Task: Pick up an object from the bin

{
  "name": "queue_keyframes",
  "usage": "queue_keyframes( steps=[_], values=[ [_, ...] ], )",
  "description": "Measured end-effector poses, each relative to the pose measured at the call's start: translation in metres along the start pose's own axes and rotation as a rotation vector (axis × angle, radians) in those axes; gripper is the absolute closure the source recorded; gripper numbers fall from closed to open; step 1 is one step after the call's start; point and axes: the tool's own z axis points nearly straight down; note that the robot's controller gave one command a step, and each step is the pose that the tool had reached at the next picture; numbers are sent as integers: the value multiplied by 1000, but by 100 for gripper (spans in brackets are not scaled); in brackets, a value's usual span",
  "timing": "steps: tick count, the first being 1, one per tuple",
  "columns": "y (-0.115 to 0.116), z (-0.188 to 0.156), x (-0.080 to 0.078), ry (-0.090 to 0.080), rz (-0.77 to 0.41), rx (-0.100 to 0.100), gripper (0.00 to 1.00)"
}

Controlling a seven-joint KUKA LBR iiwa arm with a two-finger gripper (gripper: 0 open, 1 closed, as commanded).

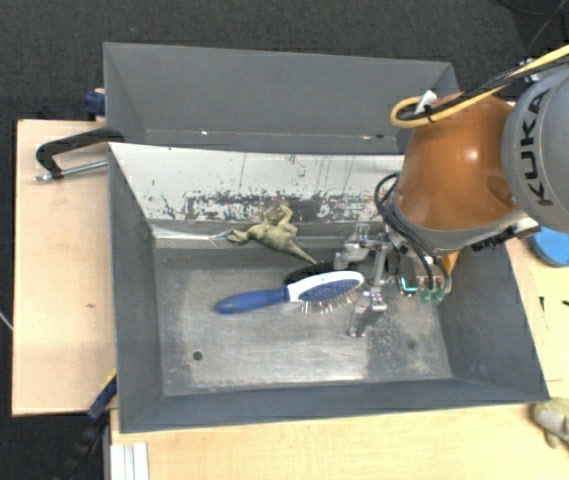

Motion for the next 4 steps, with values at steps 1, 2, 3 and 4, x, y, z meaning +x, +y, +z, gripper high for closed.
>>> queue_keyframes(
  steps=[1,2,3,4],
  values=[
    [-54,-76,-5,-18,-120,4,0],
    [8,77,-39,-9,-405,1,0],
    [7,74,-39,-11,-403,1,100],
    [34,-29,-38,-19,-426,3,100]
  ],
)
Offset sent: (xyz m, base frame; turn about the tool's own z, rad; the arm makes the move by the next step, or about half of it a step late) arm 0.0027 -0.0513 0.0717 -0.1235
